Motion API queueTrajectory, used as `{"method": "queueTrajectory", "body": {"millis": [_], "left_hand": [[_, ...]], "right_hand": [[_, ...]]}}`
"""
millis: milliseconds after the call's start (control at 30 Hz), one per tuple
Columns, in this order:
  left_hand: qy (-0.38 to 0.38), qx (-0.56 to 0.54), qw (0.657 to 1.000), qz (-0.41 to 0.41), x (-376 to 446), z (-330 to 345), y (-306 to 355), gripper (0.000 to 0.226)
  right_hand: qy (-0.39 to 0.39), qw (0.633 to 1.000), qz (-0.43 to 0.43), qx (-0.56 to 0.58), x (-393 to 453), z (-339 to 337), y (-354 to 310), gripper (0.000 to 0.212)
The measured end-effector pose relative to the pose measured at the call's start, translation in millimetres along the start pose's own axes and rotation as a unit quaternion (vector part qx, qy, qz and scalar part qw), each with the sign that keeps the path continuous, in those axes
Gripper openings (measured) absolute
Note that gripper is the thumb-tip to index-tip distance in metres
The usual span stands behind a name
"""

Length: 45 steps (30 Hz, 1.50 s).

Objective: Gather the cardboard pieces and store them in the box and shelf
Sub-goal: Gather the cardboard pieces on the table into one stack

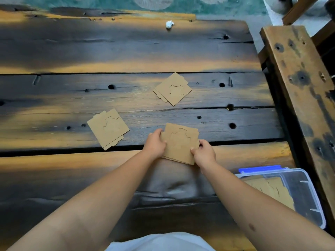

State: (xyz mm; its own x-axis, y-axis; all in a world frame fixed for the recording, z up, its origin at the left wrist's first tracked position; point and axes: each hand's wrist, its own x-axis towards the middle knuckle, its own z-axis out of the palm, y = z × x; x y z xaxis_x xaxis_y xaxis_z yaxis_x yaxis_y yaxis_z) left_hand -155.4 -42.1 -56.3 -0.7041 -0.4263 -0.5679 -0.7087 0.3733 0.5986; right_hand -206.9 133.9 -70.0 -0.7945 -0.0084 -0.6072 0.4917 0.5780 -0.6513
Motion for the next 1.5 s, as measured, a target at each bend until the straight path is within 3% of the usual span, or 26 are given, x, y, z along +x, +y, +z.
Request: {"method": "queueTrajectory", "body": {"millis": [333,467,700,967,1133,1233,1333,1500], "left_hand": [[0.039,-0.023,0.999,0.004,-51,-68,-61,0.048],[0.067,-0.034,0.997,-0.006,-65,-99,-89,0.044],[0.064,-0.01,0.997,-0.037,-57,-144,-118,0.056],[0.057,0.071,0.996,0.011,-10,-198,-124,0.049],[0.032,0.104,0.993,0.049,25,-220,-117,0.053],[0.022,0.119,0.99,0.066,43,-224,-116,0.051],[0.018,0.125,0.989,0.075,59,-223,-120,0.05],[0.0,0.138,0.99,0.042,75,-221,-136,0.047]], "right_hand": [[-0.056,0.996,-0.029,-0.059,-53,56,-27,0.024],[-0.078,0.994,-0.04,-0.063,-82,89,-37,0.019],[-0.101,0.992,-0.033,-0.07,-111,136,-45,0.01],[-0.083,0.994,0.043,0.056,-114,198,-64,0.008],[-0.076,0.975,0.125,0.167,-107,236,-77,0.007],[-0.054,0.973,0.145,0.17,-100,256,-80,0.009],[-0.04,0.974,0.161,0.153,-96,269,-83,0.028],[-0.013,0.98,0.147,0.13,-93,281,-84,0.028]]}}
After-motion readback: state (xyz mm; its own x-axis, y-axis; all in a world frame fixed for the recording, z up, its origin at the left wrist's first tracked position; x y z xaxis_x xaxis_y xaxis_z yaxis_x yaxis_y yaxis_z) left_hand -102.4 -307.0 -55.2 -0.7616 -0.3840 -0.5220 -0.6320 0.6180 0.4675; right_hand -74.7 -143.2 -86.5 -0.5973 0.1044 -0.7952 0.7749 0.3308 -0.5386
